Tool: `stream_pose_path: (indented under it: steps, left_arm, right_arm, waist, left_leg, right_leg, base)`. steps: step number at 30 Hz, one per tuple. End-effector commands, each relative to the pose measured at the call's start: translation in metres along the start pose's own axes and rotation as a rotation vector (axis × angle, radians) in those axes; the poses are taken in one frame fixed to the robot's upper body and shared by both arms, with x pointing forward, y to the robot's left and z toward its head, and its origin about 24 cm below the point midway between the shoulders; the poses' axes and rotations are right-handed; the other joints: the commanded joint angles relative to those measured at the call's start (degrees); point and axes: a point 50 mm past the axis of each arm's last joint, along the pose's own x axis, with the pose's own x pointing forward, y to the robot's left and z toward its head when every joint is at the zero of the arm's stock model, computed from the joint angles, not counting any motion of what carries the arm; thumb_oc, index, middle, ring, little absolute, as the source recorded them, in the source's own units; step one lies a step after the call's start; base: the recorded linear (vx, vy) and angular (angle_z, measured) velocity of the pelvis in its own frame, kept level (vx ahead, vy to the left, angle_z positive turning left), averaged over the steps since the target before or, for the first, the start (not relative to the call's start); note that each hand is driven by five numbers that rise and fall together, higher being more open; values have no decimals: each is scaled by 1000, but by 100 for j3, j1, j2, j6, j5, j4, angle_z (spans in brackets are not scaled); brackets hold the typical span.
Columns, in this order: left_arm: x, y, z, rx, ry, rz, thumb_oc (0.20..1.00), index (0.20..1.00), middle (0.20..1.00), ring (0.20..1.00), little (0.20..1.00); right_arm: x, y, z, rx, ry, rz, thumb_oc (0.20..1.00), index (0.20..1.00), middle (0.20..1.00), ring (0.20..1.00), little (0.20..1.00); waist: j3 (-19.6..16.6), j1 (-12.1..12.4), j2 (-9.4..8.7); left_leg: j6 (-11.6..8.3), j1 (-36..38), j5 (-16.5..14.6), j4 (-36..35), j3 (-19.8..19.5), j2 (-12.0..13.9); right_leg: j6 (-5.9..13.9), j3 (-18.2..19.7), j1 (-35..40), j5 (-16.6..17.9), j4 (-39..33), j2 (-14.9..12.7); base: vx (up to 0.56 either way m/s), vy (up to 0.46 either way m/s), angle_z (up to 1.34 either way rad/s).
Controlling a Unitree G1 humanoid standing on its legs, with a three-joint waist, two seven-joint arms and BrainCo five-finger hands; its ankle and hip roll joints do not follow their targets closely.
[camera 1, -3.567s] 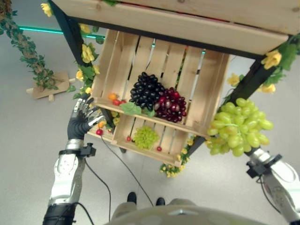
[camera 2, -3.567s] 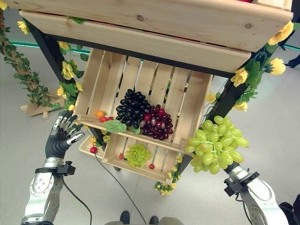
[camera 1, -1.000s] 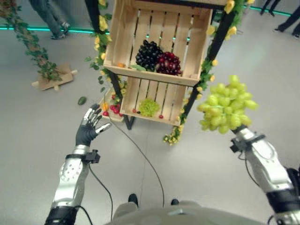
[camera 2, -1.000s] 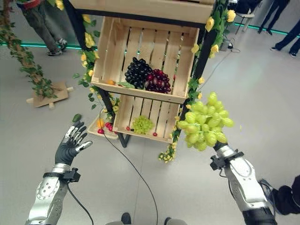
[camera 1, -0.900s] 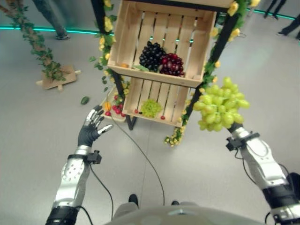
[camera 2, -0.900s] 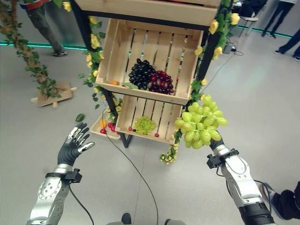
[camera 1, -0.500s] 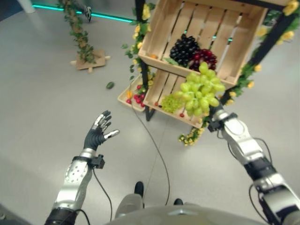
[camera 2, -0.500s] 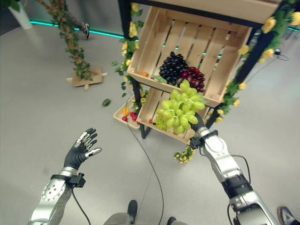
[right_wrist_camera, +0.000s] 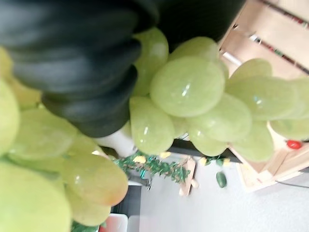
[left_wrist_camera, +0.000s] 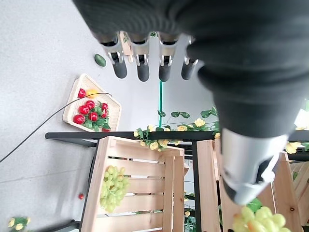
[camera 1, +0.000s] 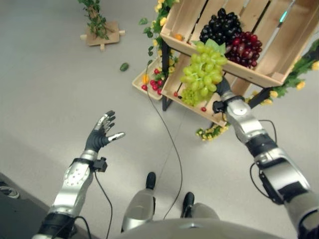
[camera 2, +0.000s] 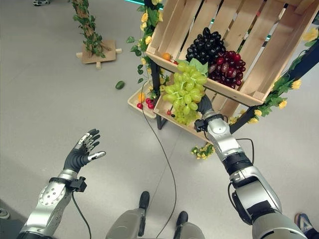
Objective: Pick up the fruits from the basket on one side to the basket on the other side
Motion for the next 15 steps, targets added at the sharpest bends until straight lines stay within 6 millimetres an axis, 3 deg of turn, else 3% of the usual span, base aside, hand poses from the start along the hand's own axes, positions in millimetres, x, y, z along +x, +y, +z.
stream_pose_path:
  steps: [1,3,5,6,9,10,15]
  left_arm:
    - [2,1,21,4,-109,-2,1000,1000,1000,1000,1000]
    - [2,0,19,3,-104,-2,1000,1000,1000,1000,1000]
    - [3,0,18,15,-101,-4,1000,1000,1000,1000,1000]
    - [4,0,18,18,-103,-2,1000,1000,1000,1000,1000]
    - [3,2,16,-3,-104,19,1000,1000,1000,1000,1000]
    - [0,5,15,-2,-95,31,1000,1000,1000,1000,1000]
    - [1,0,6,-54,-63,39,1000,1000,1000,1000,1000]
  right_arm:
    - [9,-19,43,59,-203,-103,200,200,200,200,200]
    - [6,-25,41,72,-205,-137,200,200,200,200,200]
    - [4,-34,45,43,-223,-157,200,200,200,200,200]
    - [4,-37,50,37,-239,-161,200,200,200,200,200]
    - [6,-45,67,23,-294,-172,200,200,200,200,200]
    - [7,-46,73,28,-314,-170,200,200,200,200,200]
    - [14,-42,98,37,-387,-142,200,200,200,200,200]
  waist:
    - [-153,-130,-87]
    - [-164,-207,-38]
    - [-105,-370,25]
    - [-79,-413,62]
    - [-79,-453,21]
    - [-102,-391,-26]
    - [-232,-331,-73]
  left_leg:
    - [167,157,-924,725,17,-218]
    - [223,257,-966,725,54,-252]
    - [263,367,-1006,747,104,-274]
    - [258,396,-1004,761,111,-256]
    - [188,548,-1050,709,221,-254]
    - [150,534,-1074,797,263,-230]
    - [24,566,-988,664,483,-30]
  right_leg:
    - [265,102,-69,482,173,-103]
    - [358,214,-195,615,614,-174]
    - [452,425,-403,972,1108,-237]
    - [449,523,-489,916,1216,-159]
    - [307,502,-654,718,347,-86]
    - [300,324,-517,721,60,-117]
    - [250,313,-169,759,-374,75]
  base:
    - [40,113,-3]
    - [34,137,1]
    - [23,135,-9]
    - [45,65,-9]
    - [83,-39,-27]
    - [38,-115,-29]
    - [11,-112,-27]
